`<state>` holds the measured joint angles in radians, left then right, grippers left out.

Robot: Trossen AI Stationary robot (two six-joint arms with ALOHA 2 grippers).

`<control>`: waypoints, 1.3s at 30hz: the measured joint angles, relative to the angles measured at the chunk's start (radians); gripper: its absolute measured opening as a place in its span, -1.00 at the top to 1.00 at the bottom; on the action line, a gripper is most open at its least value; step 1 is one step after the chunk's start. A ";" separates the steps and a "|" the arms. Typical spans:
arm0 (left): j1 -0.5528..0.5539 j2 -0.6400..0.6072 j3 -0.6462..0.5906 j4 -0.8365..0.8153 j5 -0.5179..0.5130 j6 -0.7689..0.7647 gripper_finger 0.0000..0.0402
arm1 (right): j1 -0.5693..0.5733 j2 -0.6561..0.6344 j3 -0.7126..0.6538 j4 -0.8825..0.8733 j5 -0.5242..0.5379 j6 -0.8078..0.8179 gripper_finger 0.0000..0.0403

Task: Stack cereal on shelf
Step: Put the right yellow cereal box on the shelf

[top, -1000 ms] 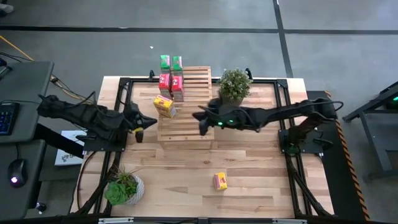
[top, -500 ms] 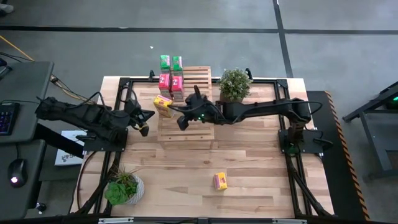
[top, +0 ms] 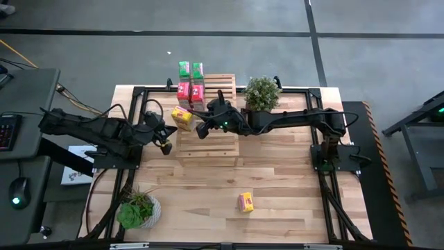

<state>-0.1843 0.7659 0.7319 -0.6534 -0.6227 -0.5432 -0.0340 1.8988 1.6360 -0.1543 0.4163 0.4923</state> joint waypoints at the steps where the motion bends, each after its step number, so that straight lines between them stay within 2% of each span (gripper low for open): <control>1: 0.008 0.009 0.000 0.002 -0.001 -0.001 1.00 | -0.002 0.000 0.000 0.011 -0.002 0.003 1.00; 23: 0.155 0.042 0.000 0.007 -0.017 0.007 1.00 | -0.005 0.041 0.000 0.089 -0.085 0.036 1.00; 33: 0.206 0.042 0.000 0.097 -0.010 0.115 1.00 | 0.004 0.046 0.000 0.114 -0.105 0.068 1.00; 39: 0.226 0.042 0.000 0.129 0.046 0.153 1.00 | 0.004 0.046 0.000 0.112 -0.106 0.055 1.00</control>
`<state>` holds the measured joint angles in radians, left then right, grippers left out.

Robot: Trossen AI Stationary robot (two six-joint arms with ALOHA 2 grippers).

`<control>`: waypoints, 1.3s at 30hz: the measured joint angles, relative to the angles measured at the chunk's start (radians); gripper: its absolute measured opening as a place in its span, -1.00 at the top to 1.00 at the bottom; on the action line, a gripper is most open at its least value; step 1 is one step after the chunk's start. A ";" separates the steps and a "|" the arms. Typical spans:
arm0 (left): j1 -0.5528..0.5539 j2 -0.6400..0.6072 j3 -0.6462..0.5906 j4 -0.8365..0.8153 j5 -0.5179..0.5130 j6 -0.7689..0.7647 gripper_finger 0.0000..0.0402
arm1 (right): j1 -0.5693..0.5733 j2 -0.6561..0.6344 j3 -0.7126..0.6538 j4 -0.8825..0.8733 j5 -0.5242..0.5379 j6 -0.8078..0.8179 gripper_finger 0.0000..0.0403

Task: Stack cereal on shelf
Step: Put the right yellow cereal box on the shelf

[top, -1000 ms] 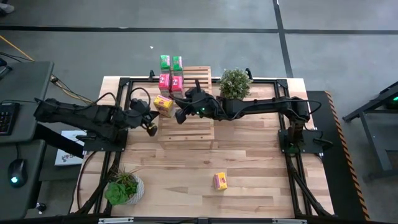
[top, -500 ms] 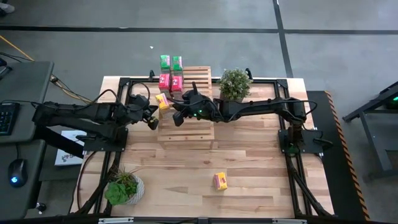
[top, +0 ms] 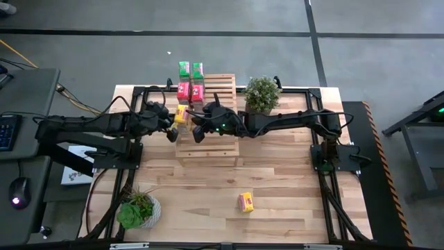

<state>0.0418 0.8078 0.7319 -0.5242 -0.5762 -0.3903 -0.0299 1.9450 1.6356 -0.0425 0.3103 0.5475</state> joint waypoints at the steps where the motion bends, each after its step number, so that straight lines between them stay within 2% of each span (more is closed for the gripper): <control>1: 0.000 0.000 0.000 -0.002 0.003 0.001 1.00 | 0.000 0.000 0.000 0.000 0.000 -0.007 1.00; 8: 0.000 -0.060 0.007 -0.088 -0.011 -0.007 1.00 | -0.001 -0.008 0.000 -0.098 0.000 -0.033 1.00; 13: -0.001 -0.156 0.015 -0.154 -0.018 -0.083 1.00 | -0.002 -0.041 0.000 -0.218 0.000 -0.062 1.00; 18: -0.019 -0.207 0.015 -0.154 -0.004 -0.161 1.00 | -0.002 -0.069 0.000 -0.233 -0.005 -0.099 1.00; 26: -0.031 -0.161 0.009 -0.064 0.190 -0.180 1.00 | -0.003 -0.064 0.000 -0.129 -0.034 -0.108 1.00; 39: -0.030 -0.100 0.002 -0.059 0.218 -0.254 1.00 | -0.003 -0.062 0.000 -0.162 -0.031 -0.144 1.00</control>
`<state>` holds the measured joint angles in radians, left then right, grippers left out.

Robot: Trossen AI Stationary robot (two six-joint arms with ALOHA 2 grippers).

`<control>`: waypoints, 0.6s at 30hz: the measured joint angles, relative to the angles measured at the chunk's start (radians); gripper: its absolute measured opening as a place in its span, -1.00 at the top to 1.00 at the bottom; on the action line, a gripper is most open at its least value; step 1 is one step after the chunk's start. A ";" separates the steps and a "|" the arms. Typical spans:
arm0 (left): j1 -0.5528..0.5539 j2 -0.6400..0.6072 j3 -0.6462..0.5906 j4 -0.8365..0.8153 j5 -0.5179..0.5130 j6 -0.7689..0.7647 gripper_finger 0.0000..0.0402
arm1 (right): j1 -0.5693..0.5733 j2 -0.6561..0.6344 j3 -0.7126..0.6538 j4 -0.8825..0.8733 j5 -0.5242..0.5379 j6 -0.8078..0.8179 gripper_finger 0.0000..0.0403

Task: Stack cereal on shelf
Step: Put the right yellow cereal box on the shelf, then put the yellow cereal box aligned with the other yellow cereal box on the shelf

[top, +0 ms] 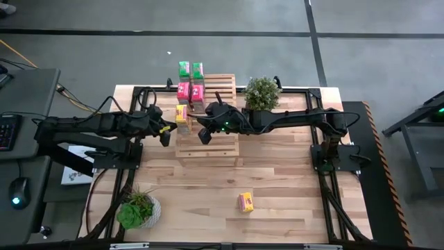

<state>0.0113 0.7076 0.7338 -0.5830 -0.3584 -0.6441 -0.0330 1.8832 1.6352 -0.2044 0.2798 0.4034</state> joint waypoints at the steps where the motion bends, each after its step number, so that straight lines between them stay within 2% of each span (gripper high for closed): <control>1: 0.000 -0.005 0.000 -0.004 0.001 0.000 1.00 | 0.000 -0.004 0.000 -0.016 0.000 -0.011 1.00; 5: 0.000 -0.056 0.028 -0.103 0.001 0.000 1.00 | 0.000 -0.058 0.000 -0.197 -0.003 -0.019 1.00; 9: 0.000 -0.122 0.098 -0.248 -0.030 -0.003 1.00 | 0.026 -0.163 0.000 -0.527 -0.059 -0.018 1.00; 11: 0.000 -0.159 0.111 -0.248 -0.039 -0.007 1.00 | 0.069 -0.217 0.000 -0.683 -0.106 0.006 1.00; 14: 0.000 -0.199 0.112 -0.223 -0.049 -0.007 1.00 | 0.148 -0.283 -0.003 -0.883 -0.164 0.152 1.00; 18: 0.000 -0.211 0.112 -0.213 -0.078 -0.007 1.00 | 0.289 -0.365 -0.091 -0.956 -0.202 0.444 0.88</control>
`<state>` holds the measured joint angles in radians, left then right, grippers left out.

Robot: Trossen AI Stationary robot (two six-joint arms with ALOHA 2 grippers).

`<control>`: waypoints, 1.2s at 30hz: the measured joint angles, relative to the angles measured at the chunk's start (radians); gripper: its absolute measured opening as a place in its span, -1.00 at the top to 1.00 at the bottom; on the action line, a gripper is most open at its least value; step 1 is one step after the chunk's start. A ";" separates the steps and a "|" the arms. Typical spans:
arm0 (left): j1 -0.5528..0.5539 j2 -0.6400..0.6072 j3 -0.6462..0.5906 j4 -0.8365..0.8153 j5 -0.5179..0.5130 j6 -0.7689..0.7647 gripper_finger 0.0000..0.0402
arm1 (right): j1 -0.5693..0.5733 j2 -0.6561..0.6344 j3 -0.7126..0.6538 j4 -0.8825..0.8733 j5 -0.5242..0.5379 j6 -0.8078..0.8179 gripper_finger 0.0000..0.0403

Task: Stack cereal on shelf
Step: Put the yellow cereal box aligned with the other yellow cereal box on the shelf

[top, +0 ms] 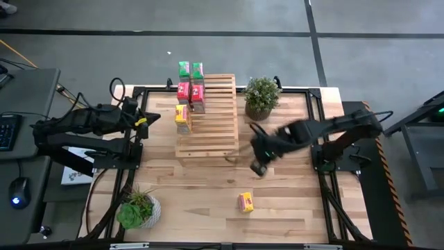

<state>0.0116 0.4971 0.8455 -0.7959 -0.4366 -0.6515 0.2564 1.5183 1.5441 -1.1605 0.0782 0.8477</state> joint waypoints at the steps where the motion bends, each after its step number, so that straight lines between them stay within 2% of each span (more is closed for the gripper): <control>1: 0.000 0.000 0.000 0.000 -0.001 0.000 1.00 | 0.040 -0.019 -0.029 0.010 -0.019 0.090 0.81; 4: 0.000 0.007 0.000 0.001 0.002 0.000 1.00 | 0.157 -0.060 -0.117 0.056 -0.052 0.407 0.53; 7: 0.000 0.009 0.000 0.001 0.010 -0.001 1.00 | 0.244 -0.069 -0.187 0.175 -0.078 0.668 0.16; 11: 0.000 0.011 0.000 0.001 0.014 0.000 1.00 | 0.318 -0.048 -0.237 0.288 -0.085 0.813 -0.31; 15: 0.000 0.010 0.000 0.000 0.045 0.000 1.00 | 0.329 -0.023 -0.220 0.316 -0.078 0.885 -0.56; 21: 0.000 0.010 0.000 0.000 0.079 0.015 1.00 | 0.320 0.063 -0.082 0.271 -0.065 0.938 -0.62; 24: 0.000 0.010 0.000 0.000 0.089 0.016 1.00 | 0.313 0.167 0.040 0.142 -0.048 0.952 -0.62; 30: 0.000 0.010 0.000 0.000 0.107 0.027 1.00 | 0.313 0.375 0.292 -0.084 0.051 0.988 -0.62; 36: 0.000 0.010 0.000 0.000 0.114 0.027 1.00 | 0.313 0.534 0.442 -0.169 0.069 0.996 -0.62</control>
<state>0.0116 0.5068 0.8452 -0.7963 -0.3229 -0.6243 0.5694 2.0520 1.9856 -1.3298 0.1474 1.8439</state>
